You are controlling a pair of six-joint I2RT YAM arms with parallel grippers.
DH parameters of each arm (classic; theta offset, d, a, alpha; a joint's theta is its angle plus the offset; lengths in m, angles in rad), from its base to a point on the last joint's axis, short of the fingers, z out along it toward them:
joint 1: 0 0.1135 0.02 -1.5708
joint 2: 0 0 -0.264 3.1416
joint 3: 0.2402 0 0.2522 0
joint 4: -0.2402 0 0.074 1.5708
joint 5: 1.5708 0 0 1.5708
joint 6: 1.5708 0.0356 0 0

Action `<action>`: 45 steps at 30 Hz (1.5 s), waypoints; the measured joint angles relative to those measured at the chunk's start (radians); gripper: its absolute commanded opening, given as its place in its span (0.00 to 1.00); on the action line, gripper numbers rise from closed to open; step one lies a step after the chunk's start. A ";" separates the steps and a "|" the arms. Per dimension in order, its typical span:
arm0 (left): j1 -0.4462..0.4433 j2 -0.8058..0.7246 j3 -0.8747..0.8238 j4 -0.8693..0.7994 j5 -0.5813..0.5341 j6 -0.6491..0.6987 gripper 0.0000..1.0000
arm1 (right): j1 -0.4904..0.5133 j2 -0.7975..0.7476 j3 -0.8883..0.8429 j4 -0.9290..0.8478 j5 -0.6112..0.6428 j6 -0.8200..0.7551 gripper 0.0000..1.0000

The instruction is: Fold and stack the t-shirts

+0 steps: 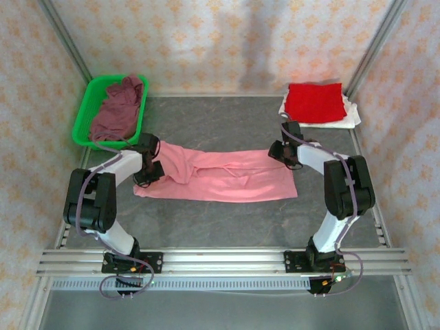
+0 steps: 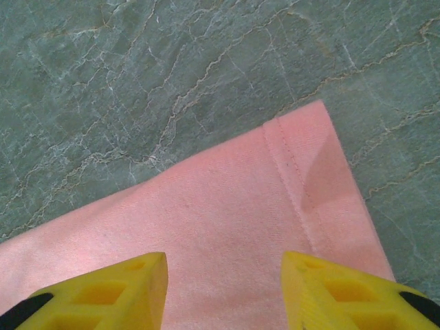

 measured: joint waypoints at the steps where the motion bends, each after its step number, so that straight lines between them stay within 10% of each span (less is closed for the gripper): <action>1: 0.000 -0.009 0.000 -0.004 -0.002 0.000 0.00 | 0.000 0.000 0.000 0.000 0.000 0.000 0.48; 26: 0.021 -0.156 -0.085 -0.066 -0.082 -0.008 0.01 | 0.000 0.002 0.015 -0.022 0.005 -0.004 0.49; 38: 0.022 -0.258 -0.163 -0.062 -0.129 -0.049 0.37 | 0.000 0.001 0.034 -0.041 0.012 -0.004 0.50; 45: 0.011 -0.354 -0.061 -0.052 -0.151 -0.022 0.38 | 0.017 -0.002 0.048 -0.062 0.015 -0.014 0.47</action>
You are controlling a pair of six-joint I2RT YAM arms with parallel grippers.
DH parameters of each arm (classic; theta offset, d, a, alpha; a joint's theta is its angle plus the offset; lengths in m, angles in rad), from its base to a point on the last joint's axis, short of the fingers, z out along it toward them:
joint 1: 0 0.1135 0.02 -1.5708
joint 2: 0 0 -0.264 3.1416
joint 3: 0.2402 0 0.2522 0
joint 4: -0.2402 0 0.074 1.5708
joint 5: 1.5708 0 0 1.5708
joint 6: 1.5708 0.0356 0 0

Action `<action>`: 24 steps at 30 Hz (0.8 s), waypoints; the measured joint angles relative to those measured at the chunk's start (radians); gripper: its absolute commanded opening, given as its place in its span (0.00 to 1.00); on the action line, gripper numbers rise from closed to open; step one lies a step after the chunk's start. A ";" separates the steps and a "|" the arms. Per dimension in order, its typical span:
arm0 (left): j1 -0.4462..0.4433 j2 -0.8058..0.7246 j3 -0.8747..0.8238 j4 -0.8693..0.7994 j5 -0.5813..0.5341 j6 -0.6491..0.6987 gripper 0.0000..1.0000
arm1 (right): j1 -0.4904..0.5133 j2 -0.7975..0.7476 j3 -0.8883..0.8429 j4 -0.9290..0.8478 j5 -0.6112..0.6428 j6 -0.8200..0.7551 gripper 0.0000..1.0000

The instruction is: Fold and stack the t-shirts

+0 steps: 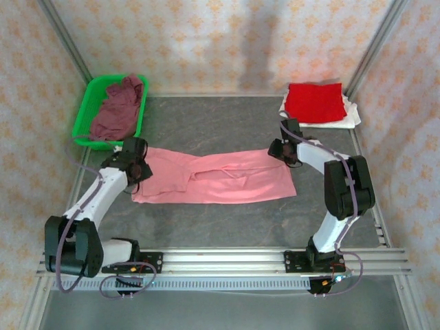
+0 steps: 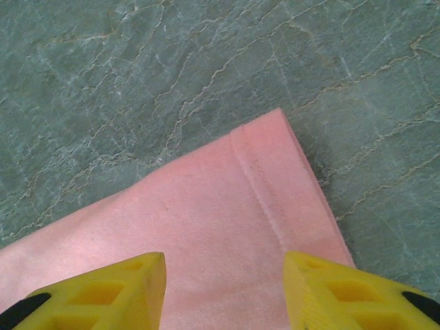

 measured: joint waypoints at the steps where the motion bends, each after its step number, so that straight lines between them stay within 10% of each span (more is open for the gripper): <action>1: -0.007 0.023 0.035 0.007 0.004 0.011 0.37 | 0.009 0.000 0.009 -0.005 0.001 -0.004 0.47; 12: -0.042 0.443 0.208 0.182 0.131 0.045 0.31 | 0.037 0.058 0.095 -0.035 0.001 -0.016 0.42; 24: 0.026 0.540 0.214 0.213 0.159 0.010 0.30 | -0.035 0.150 0.105 -0.053 0.012 0.033 0.39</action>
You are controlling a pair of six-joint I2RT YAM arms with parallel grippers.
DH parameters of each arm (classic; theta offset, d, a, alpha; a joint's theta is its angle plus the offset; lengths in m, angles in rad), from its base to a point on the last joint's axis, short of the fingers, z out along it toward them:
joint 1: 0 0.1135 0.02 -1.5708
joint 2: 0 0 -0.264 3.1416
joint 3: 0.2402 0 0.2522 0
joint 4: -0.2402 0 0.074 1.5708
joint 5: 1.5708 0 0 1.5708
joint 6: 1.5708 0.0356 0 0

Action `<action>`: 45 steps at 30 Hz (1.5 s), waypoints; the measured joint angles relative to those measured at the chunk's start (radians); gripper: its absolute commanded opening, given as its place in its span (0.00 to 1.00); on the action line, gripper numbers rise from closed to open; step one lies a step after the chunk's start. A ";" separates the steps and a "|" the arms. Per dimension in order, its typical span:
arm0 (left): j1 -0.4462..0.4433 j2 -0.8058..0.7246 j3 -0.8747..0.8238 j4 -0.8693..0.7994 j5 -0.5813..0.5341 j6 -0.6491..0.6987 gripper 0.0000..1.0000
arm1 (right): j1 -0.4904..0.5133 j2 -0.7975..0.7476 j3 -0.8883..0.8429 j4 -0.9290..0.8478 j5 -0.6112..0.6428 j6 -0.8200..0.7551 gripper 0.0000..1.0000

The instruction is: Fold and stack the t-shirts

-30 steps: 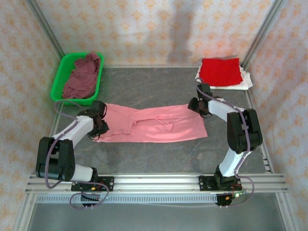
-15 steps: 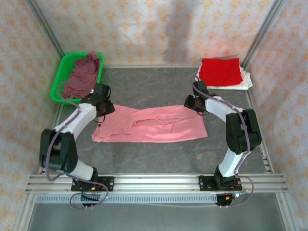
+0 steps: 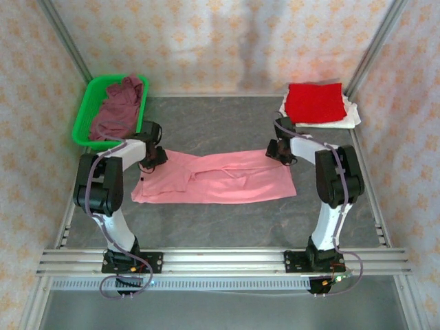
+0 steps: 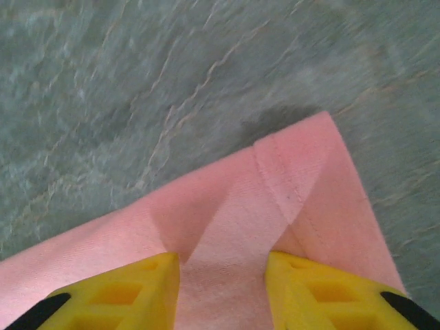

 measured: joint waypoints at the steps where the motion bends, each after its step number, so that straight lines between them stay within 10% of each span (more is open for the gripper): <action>1: 0.003 0.000 -0.002 0.000 0.002 -0.006 0.30 | -0.012 0.000 0.000 -0.001 0.000 0.007 0.39; 34: -0.052 0.228 0.318 -0.040 -0.002 -0.026 0.30 | 0.059 0.017 0.036 -0.046 0.048 -0.052 0.40; 45: -0.113 0.572 0.871 -0.150 -0.001 -0.014 0.30 | 0.063 -0.073 -0.094 -0.019 0.048 -0.024 0.40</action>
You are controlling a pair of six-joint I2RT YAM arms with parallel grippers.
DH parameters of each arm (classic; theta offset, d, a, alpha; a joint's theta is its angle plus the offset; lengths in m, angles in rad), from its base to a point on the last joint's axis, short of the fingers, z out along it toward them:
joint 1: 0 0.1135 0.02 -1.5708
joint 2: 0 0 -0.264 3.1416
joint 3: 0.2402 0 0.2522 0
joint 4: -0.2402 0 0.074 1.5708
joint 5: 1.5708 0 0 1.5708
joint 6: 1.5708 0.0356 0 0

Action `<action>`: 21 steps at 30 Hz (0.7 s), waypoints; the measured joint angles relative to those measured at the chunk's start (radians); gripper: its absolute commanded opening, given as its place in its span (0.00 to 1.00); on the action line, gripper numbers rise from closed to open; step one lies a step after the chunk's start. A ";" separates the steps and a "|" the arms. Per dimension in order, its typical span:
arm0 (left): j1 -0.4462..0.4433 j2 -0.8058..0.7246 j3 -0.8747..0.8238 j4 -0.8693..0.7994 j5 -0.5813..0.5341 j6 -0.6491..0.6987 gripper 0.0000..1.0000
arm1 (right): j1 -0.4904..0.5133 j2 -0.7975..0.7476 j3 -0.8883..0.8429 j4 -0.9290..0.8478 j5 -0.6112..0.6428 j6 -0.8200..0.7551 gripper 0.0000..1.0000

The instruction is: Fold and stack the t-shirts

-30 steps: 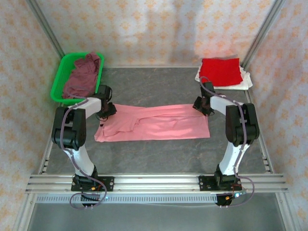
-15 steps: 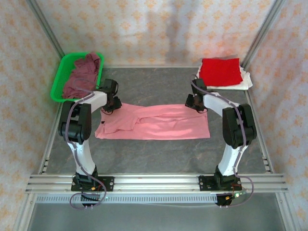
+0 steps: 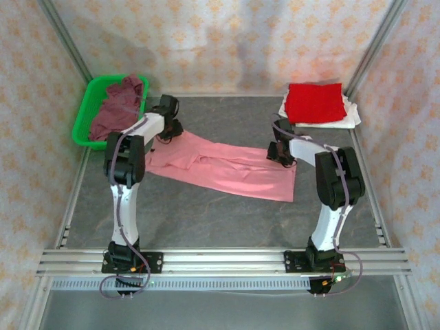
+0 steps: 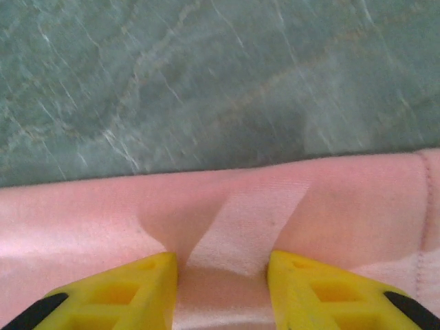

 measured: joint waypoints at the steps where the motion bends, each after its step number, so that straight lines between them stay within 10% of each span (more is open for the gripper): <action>1: -0.014 0.035 0.061 -0.015 0.000 0.000 0.30 | 0.004 -0.023 -0.030 0.001 0.000 0.013 0.40; 13: -0.114 0.294 0.609 -0.143 0.047 -0.048 0.30 | 0.217 -0.273 -0.319 0.069 -0.096 0.302 0.44; 21: -0.092 -0.050 0.087 -0.036 -0.013 -0.102 0.31 | 0.206 -0.379 -0.286 -0.005 -0.022 0.309 0.46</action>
